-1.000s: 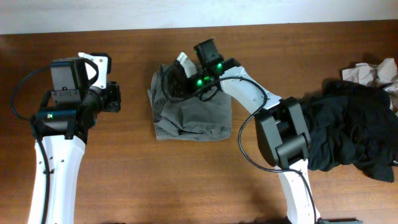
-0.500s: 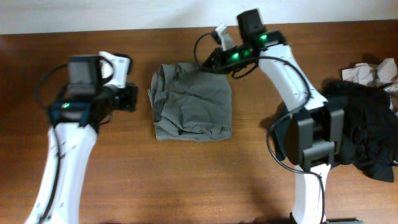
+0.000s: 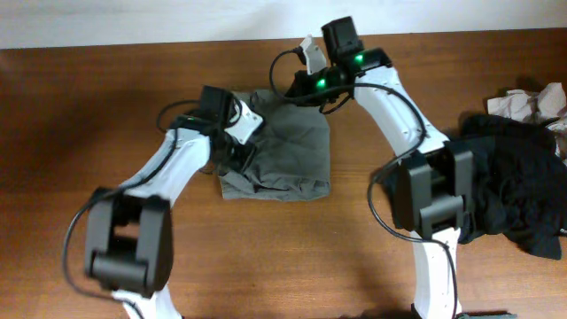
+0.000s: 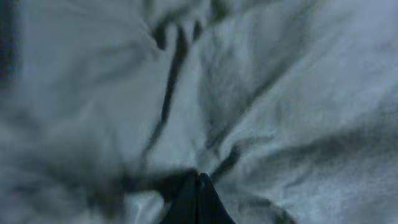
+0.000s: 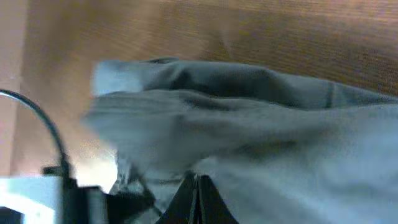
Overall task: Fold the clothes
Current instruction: 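Grasp the bundle's top corners with both grippers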
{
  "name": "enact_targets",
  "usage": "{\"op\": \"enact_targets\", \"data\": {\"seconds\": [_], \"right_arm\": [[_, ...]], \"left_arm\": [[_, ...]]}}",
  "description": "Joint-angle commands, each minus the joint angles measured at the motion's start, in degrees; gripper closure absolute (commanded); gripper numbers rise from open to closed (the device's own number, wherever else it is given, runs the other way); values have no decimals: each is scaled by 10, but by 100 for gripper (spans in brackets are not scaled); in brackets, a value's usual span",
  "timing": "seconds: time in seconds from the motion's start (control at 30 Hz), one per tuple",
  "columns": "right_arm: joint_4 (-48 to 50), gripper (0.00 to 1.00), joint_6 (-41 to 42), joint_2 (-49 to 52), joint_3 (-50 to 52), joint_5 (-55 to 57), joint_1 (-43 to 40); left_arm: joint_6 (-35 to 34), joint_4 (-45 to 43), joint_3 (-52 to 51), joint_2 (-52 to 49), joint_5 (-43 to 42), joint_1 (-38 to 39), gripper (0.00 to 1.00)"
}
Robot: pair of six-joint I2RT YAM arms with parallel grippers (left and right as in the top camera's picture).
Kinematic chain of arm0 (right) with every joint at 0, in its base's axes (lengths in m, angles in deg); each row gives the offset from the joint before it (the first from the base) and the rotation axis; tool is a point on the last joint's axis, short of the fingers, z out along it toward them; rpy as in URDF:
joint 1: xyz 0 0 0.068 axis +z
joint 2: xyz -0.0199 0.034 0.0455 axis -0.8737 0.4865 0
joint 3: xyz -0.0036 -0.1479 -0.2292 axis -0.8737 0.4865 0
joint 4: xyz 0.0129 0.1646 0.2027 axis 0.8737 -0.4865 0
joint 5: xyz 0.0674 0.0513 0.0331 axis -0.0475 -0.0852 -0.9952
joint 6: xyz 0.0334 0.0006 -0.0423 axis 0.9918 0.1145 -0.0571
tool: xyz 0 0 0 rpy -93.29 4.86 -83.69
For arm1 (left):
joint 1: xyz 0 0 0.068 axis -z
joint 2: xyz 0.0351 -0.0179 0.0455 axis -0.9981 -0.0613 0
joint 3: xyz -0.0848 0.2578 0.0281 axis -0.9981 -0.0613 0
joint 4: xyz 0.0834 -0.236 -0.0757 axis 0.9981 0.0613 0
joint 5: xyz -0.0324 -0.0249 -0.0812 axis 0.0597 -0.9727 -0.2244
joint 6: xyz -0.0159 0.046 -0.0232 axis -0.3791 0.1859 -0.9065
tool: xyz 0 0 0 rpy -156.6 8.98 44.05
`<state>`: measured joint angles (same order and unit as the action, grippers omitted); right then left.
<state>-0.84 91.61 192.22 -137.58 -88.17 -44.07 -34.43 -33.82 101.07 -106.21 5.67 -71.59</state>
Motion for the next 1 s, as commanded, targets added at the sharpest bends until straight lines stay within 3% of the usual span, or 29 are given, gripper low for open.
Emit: {"op": "enact_targets", "data": {"seconds": [0.0,0.27,0.4,0.5,0.63,0.83,0.9,0.97], "right_arm": [[22,96,16,40,-2,17,8],[173,96,59,104,-2,19,8],[192,96,86,109,-2,56,4],[184,94,70,88,-3,-1,-7],[136,83,53,38,-3,-14,-27],[-21,55,12,-50,-3,28,-74],[-74,42,12,-68,-3,48,-93],[-126,24,-3,-78,-3,51,-114]], "left_arm": [[19,23,0,-52,7,2,99],[6,59,0,-70,7,3,99],[6,63,0,-69,9,3,99],[6,58,0,-69,11,3,99],[6,57,3,-69,13,3,99],[-8,73,40,-42,13,3,99],[-24,78,63,-18,13,3,97],[-33,77,81,7,13,3,87]]}}
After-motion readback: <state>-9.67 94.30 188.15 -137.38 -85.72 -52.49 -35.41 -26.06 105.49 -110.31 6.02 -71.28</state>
